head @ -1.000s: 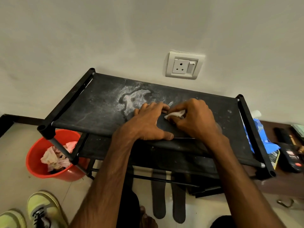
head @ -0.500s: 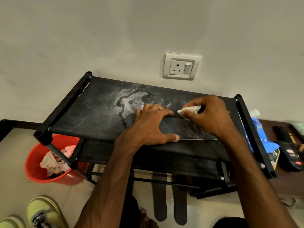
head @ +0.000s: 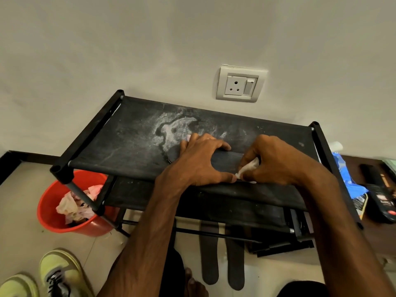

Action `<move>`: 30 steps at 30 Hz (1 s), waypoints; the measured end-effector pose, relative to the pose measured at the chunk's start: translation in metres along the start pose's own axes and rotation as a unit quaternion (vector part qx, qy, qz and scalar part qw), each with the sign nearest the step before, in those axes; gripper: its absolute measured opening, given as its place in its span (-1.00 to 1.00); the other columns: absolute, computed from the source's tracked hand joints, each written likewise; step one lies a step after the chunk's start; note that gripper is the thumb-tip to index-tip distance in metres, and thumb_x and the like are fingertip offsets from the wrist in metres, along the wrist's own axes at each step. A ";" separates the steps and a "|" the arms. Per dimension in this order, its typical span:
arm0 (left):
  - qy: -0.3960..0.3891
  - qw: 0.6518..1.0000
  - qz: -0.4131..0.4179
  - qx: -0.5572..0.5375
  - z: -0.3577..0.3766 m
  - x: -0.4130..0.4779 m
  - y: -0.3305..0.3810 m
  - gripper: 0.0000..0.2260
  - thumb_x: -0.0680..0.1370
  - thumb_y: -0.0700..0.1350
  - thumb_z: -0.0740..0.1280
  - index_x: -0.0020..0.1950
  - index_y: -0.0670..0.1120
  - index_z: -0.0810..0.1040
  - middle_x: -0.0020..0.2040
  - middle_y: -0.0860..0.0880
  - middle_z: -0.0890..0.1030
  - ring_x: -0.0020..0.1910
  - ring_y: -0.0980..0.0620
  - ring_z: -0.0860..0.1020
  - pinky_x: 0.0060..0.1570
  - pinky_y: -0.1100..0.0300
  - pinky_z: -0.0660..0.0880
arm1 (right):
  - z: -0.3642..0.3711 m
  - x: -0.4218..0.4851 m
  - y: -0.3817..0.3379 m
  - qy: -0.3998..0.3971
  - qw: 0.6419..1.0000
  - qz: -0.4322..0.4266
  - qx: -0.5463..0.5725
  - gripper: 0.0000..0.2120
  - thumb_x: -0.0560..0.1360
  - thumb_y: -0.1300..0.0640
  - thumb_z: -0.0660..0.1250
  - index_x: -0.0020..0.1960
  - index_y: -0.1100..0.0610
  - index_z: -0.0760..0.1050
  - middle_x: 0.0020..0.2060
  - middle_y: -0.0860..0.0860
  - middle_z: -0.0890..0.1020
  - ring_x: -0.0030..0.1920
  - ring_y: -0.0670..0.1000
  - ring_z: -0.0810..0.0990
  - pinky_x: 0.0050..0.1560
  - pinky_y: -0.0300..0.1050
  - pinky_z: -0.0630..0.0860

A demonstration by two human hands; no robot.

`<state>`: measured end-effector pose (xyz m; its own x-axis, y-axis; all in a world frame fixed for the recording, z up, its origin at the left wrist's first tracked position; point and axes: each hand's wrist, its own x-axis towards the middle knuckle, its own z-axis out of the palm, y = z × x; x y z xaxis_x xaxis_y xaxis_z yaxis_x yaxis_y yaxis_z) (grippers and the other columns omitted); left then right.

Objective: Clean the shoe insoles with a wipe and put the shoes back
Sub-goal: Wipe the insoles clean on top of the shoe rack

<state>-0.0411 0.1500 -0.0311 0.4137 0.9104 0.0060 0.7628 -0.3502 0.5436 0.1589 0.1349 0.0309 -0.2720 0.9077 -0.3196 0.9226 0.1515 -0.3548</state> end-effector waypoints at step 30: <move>-0.021 1.000 -0.013 -0.004 -0.002 -0.002 0.002 -0.32 0.33 0.34 0.51 0.40 0.26 0.42 0.33 0.09 0.37 0.31 0.03 0.24 0.23 0.07 0.11 | 0.018 0.023 -0.007 0.174 0.983 0.014 -0.055 -0.81 0.44 -0.02 0.50 0.03 -0.23 0.72 -0.08 -0.07 0.73 -0.07 0.03 0.66 0.00 0.07 0.65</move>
<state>-0.0412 0.1478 -0.0279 0.4137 0.9094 -0.0430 0.7696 -0.3241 0.5501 0.1416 0.1482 0.0100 -0.1540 0.9881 -0.0014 0.9577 0.1489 -0.2464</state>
